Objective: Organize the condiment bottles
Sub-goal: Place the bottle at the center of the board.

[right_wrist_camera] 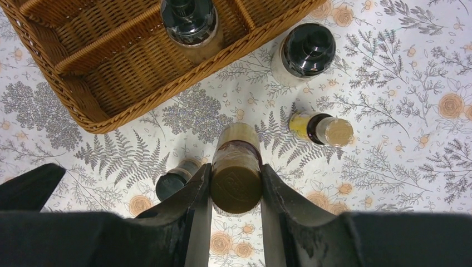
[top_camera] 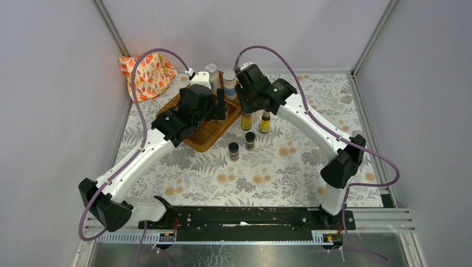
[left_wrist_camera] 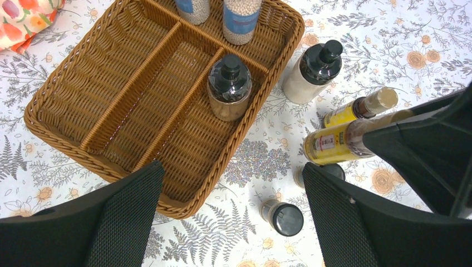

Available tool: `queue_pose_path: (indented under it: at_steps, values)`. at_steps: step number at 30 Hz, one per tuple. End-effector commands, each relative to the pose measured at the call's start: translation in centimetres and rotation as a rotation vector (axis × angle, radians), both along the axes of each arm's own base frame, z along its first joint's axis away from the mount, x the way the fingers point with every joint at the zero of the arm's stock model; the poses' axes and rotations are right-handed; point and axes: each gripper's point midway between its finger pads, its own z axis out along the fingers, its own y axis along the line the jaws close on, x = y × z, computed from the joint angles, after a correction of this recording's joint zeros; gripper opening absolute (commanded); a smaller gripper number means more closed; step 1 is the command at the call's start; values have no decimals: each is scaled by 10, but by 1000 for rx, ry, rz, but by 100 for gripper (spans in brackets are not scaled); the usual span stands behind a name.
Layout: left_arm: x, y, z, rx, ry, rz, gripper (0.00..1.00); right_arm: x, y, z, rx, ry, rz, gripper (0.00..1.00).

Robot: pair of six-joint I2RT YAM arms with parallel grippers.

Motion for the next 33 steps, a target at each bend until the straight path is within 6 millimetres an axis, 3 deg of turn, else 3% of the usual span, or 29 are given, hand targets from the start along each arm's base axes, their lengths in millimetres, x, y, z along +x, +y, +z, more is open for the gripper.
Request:
queue_pose_path:
  at_steps: [1,13,33]
  values:
    - [0,0,8,-50,-44,9,99,3,14,43,103,-133,54,0]
    - [-3,3,-2,-29,-35,5,99,14,41,10,94,-91,113,0]
    - [-8,-1,-17,15,-21,-73,99,27,64,-60,73,-33,140,0]
